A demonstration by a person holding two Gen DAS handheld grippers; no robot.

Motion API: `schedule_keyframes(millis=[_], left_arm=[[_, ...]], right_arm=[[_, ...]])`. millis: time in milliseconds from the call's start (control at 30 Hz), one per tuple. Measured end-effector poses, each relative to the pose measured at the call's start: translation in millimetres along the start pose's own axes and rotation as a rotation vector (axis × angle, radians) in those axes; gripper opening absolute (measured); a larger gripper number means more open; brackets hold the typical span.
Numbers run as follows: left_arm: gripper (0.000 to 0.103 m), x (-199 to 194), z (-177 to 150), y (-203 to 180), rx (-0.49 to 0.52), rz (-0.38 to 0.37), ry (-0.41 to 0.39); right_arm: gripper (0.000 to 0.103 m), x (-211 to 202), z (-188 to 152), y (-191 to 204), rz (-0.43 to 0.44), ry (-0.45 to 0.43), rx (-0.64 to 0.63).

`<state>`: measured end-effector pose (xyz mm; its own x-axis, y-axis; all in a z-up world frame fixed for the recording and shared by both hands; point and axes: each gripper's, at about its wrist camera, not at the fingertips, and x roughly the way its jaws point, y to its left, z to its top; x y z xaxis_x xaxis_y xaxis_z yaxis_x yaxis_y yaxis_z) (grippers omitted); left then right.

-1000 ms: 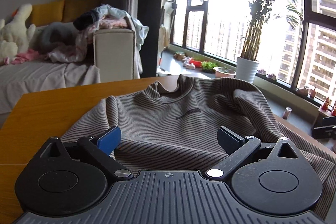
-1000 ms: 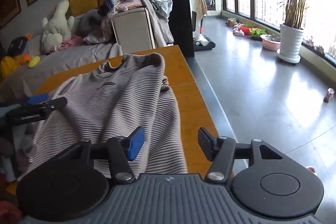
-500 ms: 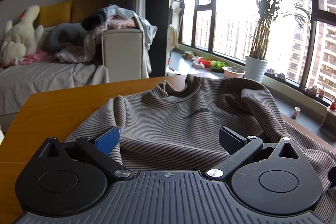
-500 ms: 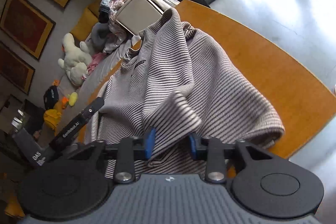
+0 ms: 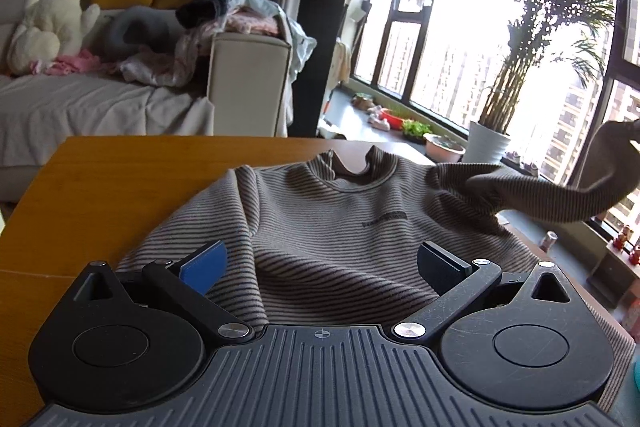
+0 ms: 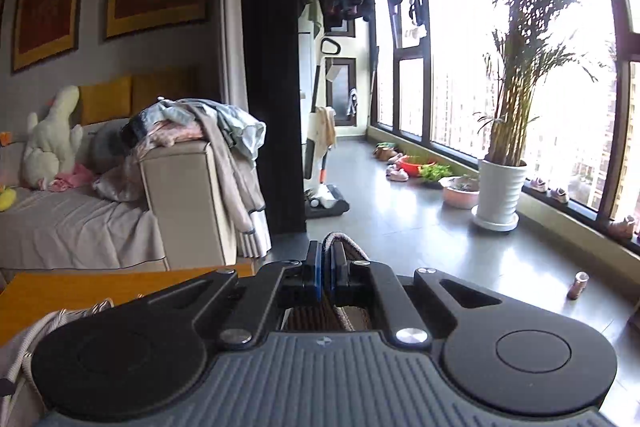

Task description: Fold clothes

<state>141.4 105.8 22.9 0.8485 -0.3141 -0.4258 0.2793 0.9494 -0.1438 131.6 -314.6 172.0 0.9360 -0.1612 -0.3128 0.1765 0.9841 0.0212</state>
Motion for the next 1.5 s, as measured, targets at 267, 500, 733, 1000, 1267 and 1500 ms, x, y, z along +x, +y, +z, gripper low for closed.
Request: schedule_keyframes(millis=[267, 500, 733, 1000, 1267, 1500], left_arm=[[0.103, -14.7, 6.8, 14.1, -0.032, -0.009, 0.022], [0.103, -23.6, 1.4, 18.7, -0.059, -0.028, 0.037], [0.103, -37.2, -9.8, 29.7, -0.071, -0.022, 0.043], [0.103, -42.0, -15.3, 48.9, -0.117, -0.004, 0.040], [0.103, -46.9, -10.9, 64.9, -0.162, 0.036, 0.028], [0.103, -56.4, 5.4, 86.9, -0.231, 0.124, 0.010]], right_arm=[[0.004, 3.1, 55.2, 80.9, 0.109, -0.113, -0.118], [0.004, 19.5, 47.5, 195.8, 0.344, -0.054, -0.236], [0.004, 38.5, 16.0, 265.2, 0.438, 0.057, -0.282], [0.021, 37.4, 1.1, 277.6, 0.481, 0.096, -0.272], [0.022, 3.2, -93.2, 272.3, 0.700, 0.510, -0.208], [0.029, -36.4, -136.3, 287.8, 0.734, 0.388, -0.398]])
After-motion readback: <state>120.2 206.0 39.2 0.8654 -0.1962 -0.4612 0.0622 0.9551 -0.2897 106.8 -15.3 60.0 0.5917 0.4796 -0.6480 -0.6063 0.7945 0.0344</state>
